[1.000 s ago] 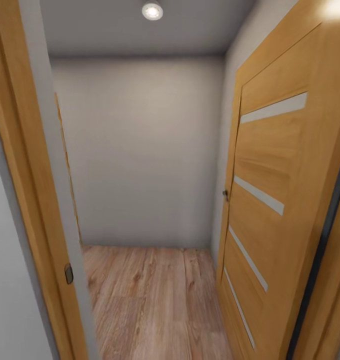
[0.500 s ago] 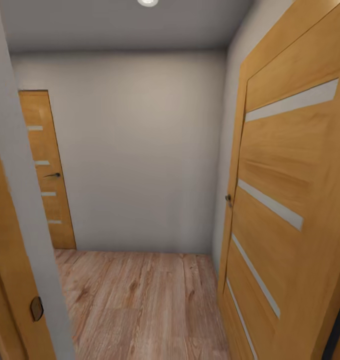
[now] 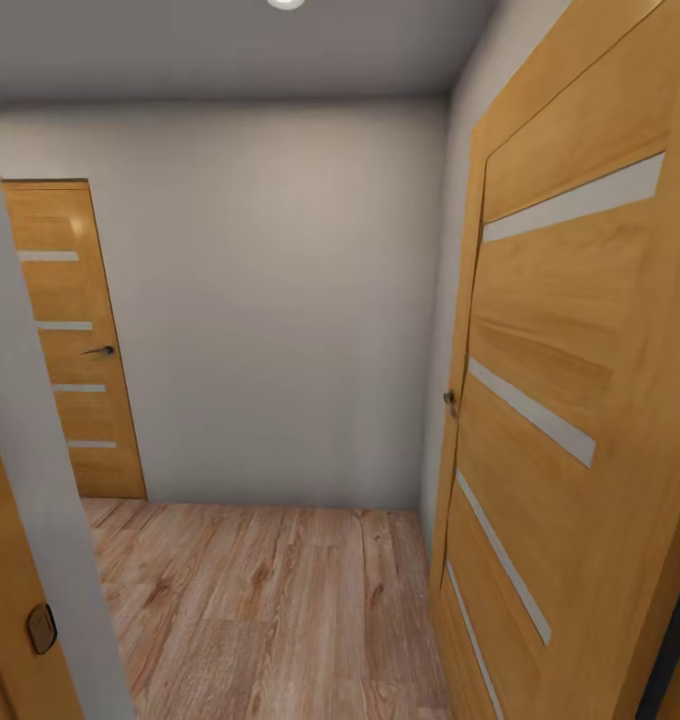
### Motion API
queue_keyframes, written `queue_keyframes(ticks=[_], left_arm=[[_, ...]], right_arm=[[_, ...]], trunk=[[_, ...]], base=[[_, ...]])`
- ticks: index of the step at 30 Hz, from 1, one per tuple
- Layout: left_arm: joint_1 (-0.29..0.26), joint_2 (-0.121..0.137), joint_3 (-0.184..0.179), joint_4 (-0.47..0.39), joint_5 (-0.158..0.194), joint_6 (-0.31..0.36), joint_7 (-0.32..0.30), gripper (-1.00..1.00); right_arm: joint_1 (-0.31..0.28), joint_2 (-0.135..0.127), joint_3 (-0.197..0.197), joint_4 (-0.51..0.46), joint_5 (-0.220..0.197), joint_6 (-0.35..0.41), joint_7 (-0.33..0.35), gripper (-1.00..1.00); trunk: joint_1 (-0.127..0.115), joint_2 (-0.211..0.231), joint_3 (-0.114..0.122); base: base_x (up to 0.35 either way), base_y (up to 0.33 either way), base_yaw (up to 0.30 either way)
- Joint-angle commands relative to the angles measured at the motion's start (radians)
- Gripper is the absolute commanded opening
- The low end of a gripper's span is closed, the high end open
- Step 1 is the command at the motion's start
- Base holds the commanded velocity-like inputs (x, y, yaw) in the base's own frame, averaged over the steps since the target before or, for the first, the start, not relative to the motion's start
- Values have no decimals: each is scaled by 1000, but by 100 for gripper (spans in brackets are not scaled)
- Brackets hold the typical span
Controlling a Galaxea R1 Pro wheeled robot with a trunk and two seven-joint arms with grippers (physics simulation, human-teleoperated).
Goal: Move the two storage containers from the living room to the garage. In the garage, place one container on the floor and stack the other container on top of it (either order is fine).
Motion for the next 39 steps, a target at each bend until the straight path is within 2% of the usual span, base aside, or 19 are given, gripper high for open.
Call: queue_keyframes(ticks=[1,5,16,27,39], left_arm=[[-1,0,-8,0,7,-2,3,100],[-1,0,-9,0,7,-2,3,100],[-1,-1,-8,0,8,-3,4,100],[-1,-3,-8,0,8,-2,6,100],[-1,-1,-8,0,9,-1,6,100]], right_arm=[[-1,0,4,3,7,-4,-2,100],[-1,0,4,3,7,-5,-2,100],[-1,0,6,3,7,-5,-2,100],[-1,-2,5,3,9,-1,-2,100],[-1,-2,4,3,10,-4,-2,100]], trunk=[[0,-1,-1],[0,-1,-1],[0,-1,-1],[0,-1,-1],[0,-1,-1]], base=[[0,-45,0],[0,-16,69],[0,-1,234],[7,0,34],[269,0,0]])
